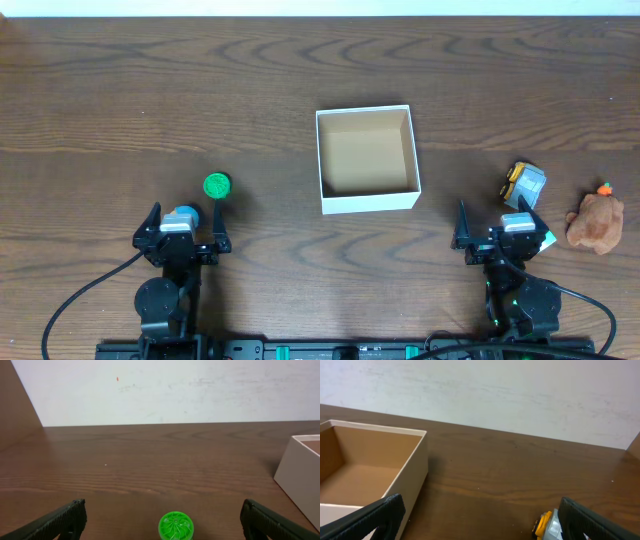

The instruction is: Pack container

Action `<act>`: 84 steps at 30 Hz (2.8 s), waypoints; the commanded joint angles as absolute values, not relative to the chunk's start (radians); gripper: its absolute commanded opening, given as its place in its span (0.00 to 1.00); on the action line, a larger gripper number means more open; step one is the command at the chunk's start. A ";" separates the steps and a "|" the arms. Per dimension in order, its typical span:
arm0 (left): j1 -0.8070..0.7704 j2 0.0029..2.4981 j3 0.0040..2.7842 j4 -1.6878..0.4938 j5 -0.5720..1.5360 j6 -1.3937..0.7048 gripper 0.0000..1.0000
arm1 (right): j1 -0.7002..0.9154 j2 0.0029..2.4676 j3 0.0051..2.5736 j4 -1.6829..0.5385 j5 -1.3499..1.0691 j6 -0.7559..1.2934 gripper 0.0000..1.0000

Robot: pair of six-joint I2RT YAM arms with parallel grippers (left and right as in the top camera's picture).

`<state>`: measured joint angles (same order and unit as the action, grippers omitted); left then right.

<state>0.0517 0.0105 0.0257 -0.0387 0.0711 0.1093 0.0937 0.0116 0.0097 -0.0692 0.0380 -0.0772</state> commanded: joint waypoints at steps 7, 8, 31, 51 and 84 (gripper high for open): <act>0.057 0.006 0.004 -0.065 0.067 0.123 0.98 | 0.085 0.007 0.005 -0.069 -0.035 0.063 0.99; 0.057 0.006 0.004 -0.065 0.067 0.123 0.98 | 0.085 0.007 0.005 -0.071 -0.035 0.123 0.99; 0.057 0.718 0.851 -0.798 0.123 -0.230 0.98 | 0.085 0.908 0.838 -0.632 -0.101 0.010 0.99; 0.057 1.110 1.110 -1.113 0.123 -0.231 0.85 | 0.102 1.668 1.314 -0.866 -0.073 -0.004 0.15; 0.057 1.110 1.110 -1.110 0.120 -0.230 0.85 | 0.224 1.776 1.314 -0.948 -0.136 0.060 0.25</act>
